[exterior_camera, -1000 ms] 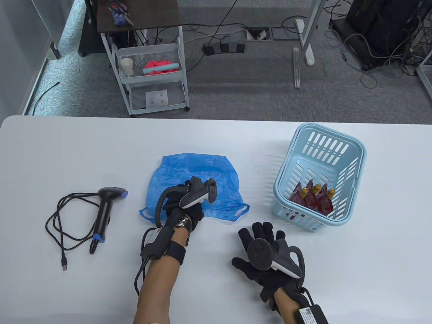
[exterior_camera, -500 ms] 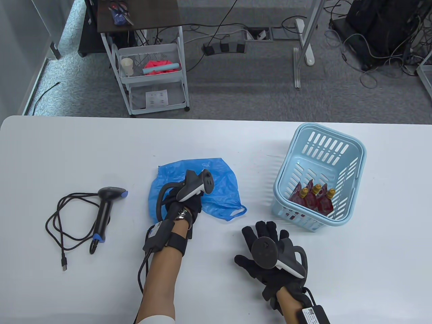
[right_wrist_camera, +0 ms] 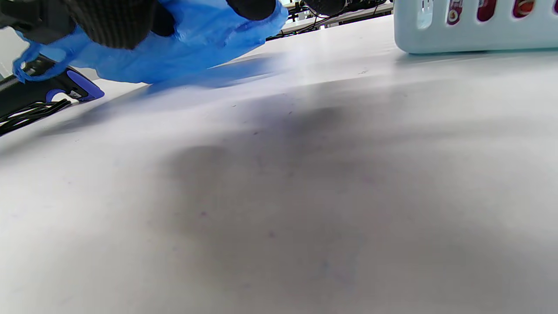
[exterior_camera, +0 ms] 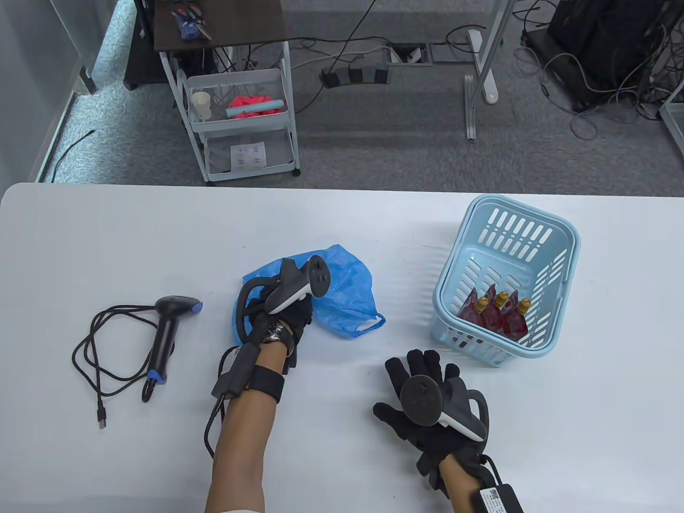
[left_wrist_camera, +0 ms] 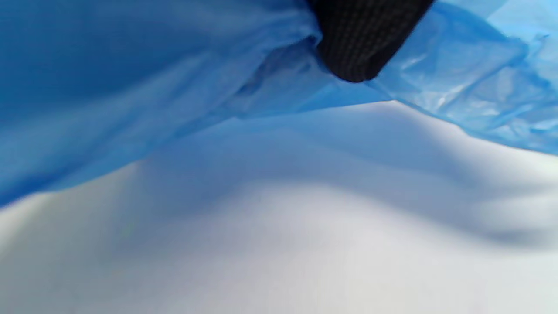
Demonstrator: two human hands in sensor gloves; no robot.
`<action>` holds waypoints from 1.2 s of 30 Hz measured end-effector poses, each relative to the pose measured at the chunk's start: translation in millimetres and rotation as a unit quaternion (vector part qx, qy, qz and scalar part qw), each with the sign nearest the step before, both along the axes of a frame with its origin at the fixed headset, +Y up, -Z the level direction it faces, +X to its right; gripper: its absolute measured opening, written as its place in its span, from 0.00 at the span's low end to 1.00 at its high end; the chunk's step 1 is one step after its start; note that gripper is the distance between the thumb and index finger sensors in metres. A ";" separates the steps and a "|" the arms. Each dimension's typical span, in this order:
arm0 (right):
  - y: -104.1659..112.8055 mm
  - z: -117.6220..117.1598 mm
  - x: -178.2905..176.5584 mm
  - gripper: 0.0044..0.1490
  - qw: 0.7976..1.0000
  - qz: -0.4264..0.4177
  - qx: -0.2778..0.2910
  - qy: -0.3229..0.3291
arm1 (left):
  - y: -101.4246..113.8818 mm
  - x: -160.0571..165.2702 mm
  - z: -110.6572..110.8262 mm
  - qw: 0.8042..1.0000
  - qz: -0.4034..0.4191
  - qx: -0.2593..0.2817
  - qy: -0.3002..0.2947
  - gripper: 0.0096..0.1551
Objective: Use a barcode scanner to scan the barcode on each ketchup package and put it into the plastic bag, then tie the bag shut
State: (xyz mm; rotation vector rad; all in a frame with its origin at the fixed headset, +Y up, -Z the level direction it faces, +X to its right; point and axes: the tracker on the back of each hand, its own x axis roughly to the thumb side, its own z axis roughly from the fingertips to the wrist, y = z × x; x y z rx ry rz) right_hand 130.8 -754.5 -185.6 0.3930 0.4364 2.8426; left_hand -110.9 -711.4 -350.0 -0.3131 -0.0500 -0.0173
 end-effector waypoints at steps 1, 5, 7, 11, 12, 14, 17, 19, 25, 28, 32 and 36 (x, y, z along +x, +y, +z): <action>0.0 -0.1 0.4 0.54 1.000 0.000 0.000 -0.001 | 8.4 -0.4 3.1 1.000 0.002 0.012 -0.008 0.19; -1.7 -0.7 0.2 0.54 1.000 0.001 -0.004 -0.001 | 40.8 -4.1 22.4 0.997 0.011 0.063 -0.043 0.19; -2.0 -0.1 -0.1 0.54 1.000 0.002 -0.005 0.001 | 57.1 -6.9 35.2 0.994 0.003 0.086 -0.060 0.19; -2.2 0.3 -0.7 0.54 1.000 0.003 -0.003 0.003 | 81.9 -12.8 58.5 0.989 0.004 0.127 -0.080 0.19; -2.3 0.6 -0.8 0.54 1.000 0.004 -0.003 0.003 | 87.8 -14.6 65.9 0.987 0.008 0.139 -0.085 0.19; -2.3 0.8 -0.6 0.54 1.000 0.004 -0.003 0.003 | 96.2 -17.4 79.1 0.983 0.012 0.159 -0.096 0.19; -1.1 1.3 1.5 0.54 1.000 0.002 0.001 -0.004 | 103.1 -21.2 101.9 0.977 0.013 0.182 -0.113 0.19; 0.7 2.2 3.1 0.54 1.000 0.001 0.011 -0.007 | 102.7 -24.2 116.5 0.973 0.017 0.195 -0.119 0.19; 3.6 4.0 6.6 0.53 1.000 -0.005 0.023 -0.020 | 79.6 -30.8 153.0 0.968 0.035 0.209 -0.135 0.19; 3.9 4.0 7.6 0.53 0.999 -0.007 0.024 -0.026 | 55.0 -29.5 164.3 0.971 0.022 0.192 -0.144 0.19; 4.2 3.8 8.1 0.50 0.999 -0.006 0.025 -0.031 | 17.7 -25.5 167.4 0.977 -0.004 0.149 -0.153 0.19; 4.9 3.6 8.2 0.49 0.999 -0.003 0.029 -0.034 | -19.4 -16.5 171.8 0.980 -0.020 0.099 -0.173 0.20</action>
